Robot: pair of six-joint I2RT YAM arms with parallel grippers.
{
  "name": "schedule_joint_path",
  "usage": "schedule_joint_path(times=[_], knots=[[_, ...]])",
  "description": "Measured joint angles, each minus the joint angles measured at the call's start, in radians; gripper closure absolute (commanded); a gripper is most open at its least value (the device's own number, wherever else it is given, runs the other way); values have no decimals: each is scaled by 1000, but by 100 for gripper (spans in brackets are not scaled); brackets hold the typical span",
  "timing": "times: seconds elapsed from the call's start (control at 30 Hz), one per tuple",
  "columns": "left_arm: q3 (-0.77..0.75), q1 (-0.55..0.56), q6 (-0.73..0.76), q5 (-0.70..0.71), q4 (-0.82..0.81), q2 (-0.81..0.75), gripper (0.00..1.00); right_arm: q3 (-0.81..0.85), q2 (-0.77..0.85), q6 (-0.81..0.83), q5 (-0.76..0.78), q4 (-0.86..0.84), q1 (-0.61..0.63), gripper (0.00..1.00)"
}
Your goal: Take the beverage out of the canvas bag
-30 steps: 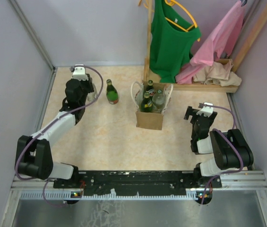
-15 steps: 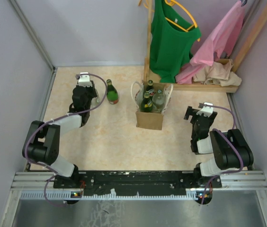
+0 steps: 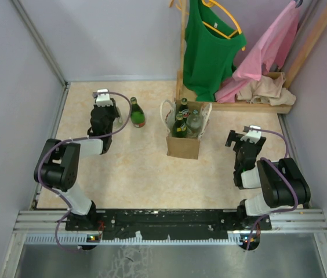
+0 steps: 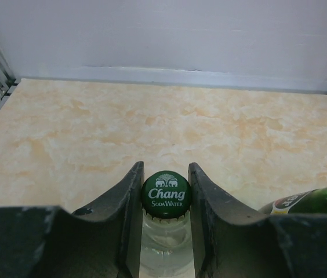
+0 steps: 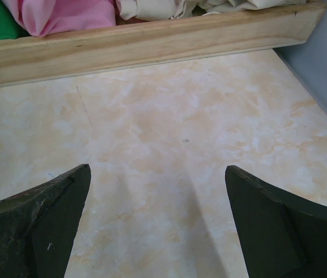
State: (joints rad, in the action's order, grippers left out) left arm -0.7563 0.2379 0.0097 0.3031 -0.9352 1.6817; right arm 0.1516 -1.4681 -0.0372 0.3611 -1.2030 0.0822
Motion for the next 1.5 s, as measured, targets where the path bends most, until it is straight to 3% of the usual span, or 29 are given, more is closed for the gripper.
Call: schedule_joint_path(times=[0.1, 0.27, 0.43, 0.67, 0.87, 1.07, 1.33, 1.5], knots=[[-7, -8, -17, 0, -27, 22, 80, 0, 0, 0, 0, 0, 0, 1], [-31, -16, -39, 1, -40, 48, 30, 0, 0, 0, 0, 0, 0, 1], [-34, -16, -61, 9, -113, 39, 4, 0, 0, 0, 0, 0, 0, 1], [-29, -16, -62, 11, -126, -7, 5, 0, 0, 0, 0, 0, 0, 1], [16, 13, -43, 23, -109, -174, 7, 0, 0, 0, 0, 0, 0, 1], [2, 181, 30, 28, 40, -352, 11, 0, 0, 0, 0, 0, 0, 1], [-212, 288, -24, -284, 357, -398, 15, 0, 0, 0, 0, 0, 0, 1], [-343, 330, -49, -455, 459, -346, 16, 0, 0, 0, 0, 0, 0, 1]])
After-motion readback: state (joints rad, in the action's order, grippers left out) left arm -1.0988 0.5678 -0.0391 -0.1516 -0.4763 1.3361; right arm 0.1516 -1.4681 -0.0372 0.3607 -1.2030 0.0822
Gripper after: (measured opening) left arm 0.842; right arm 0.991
